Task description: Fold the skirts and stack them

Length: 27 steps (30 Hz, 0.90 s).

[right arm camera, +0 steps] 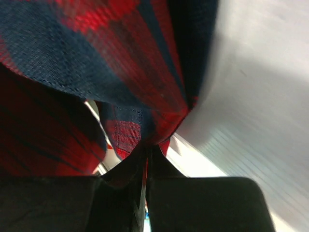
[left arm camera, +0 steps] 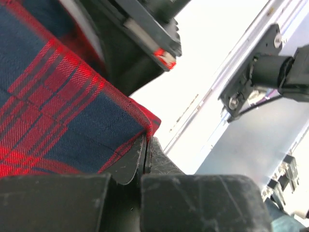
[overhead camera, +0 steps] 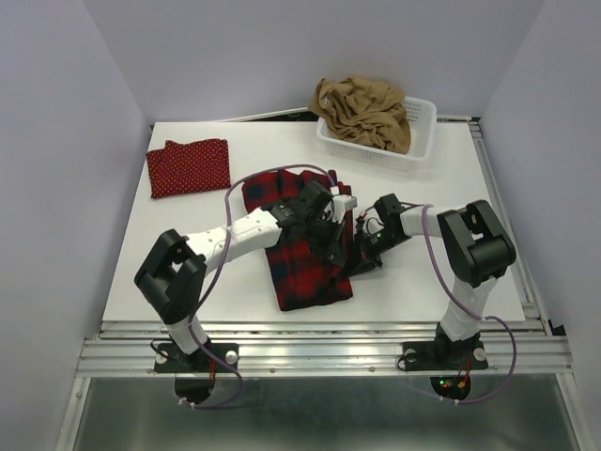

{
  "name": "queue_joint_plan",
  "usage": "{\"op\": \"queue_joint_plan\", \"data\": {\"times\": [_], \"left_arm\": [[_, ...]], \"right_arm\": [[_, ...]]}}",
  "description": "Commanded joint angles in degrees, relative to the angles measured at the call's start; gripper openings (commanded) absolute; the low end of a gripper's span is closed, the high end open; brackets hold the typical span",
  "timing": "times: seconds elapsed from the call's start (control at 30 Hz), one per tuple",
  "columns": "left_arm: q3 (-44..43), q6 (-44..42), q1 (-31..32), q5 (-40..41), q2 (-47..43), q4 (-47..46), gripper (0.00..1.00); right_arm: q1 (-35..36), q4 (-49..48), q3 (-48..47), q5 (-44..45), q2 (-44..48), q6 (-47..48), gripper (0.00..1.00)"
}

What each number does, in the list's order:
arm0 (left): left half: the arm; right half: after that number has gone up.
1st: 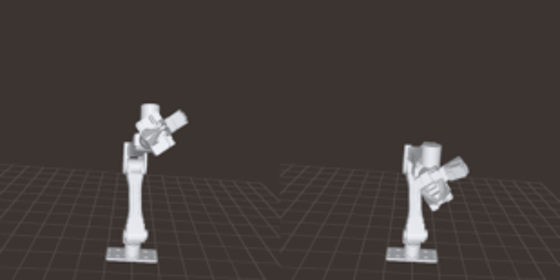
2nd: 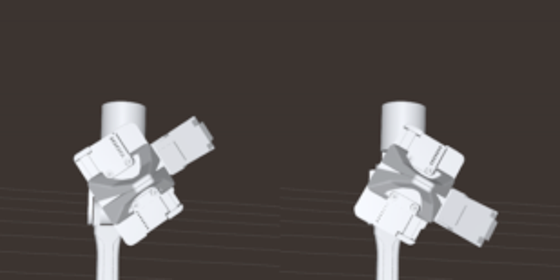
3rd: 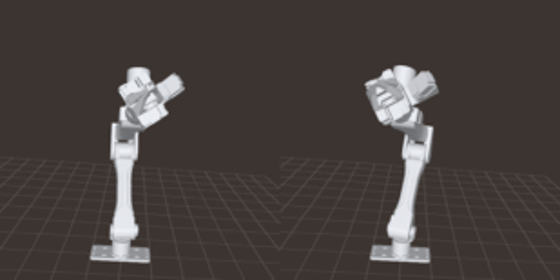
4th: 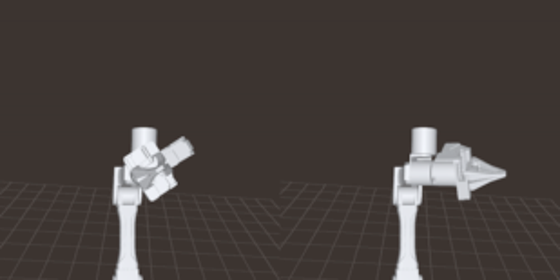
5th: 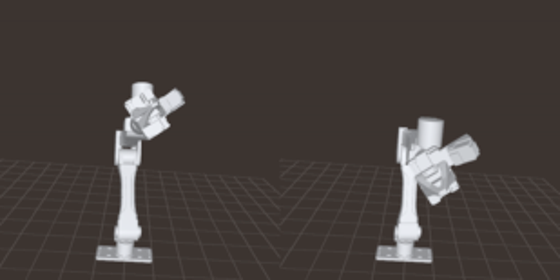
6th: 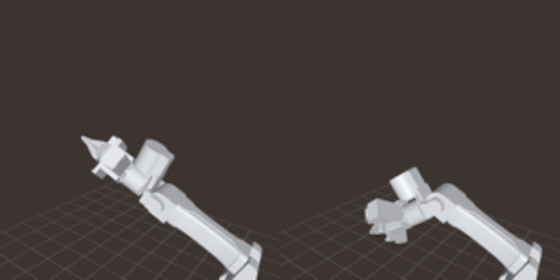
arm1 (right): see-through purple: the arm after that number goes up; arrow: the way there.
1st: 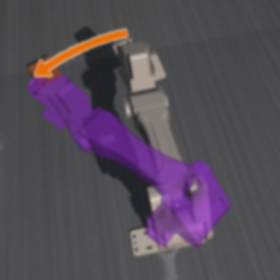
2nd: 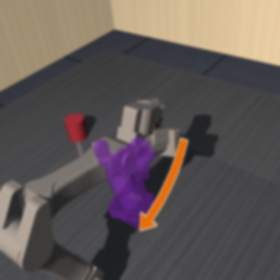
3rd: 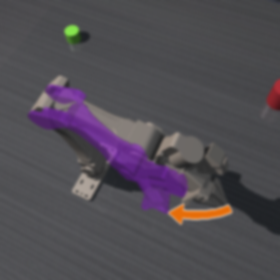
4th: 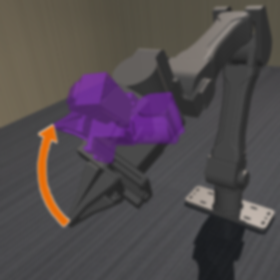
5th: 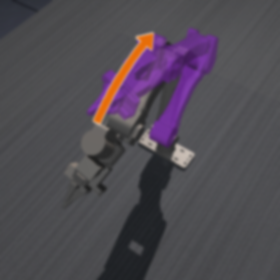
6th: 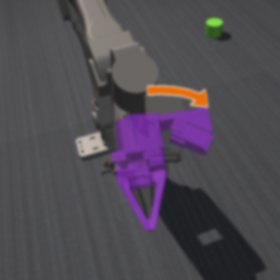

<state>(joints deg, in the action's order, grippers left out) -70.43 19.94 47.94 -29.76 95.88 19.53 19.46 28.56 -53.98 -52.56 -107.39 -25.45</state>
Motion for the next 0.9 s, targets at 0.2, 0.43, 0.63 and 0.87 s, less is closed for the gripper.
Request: {"op": "queue_joint_plan", "data": {"times": [0.2, 0.43, 0.63, 0.87], "left_arm": [[3.1, 5.9, 1.3, -5.1, 10.5, -8.1, 0.10], [4.7, 7.2, -3.5, -5.8, 17.9, -9.7, 0.29], [7.5, 4.5, -5.1, -4.3, 14.9, -9.1, 0.58], [7.8, -7.9, -5.8, 0.0, 8.8, -1.5, 0.99]], "right_arm": [[0.7, -5.4, 2.4, -1.2, 0.6, -5.3, 0.01], [-4.6, 13.8, -3.8, 8.9, 3.9, 9.1, 0.30], [-13.0, 20.7, -12.0, 16.4, 6.0, 18.7, 0.30], [-13.6, 10.2, -24.2, 9.8, 2.7, 12.8, 0.49]]}}
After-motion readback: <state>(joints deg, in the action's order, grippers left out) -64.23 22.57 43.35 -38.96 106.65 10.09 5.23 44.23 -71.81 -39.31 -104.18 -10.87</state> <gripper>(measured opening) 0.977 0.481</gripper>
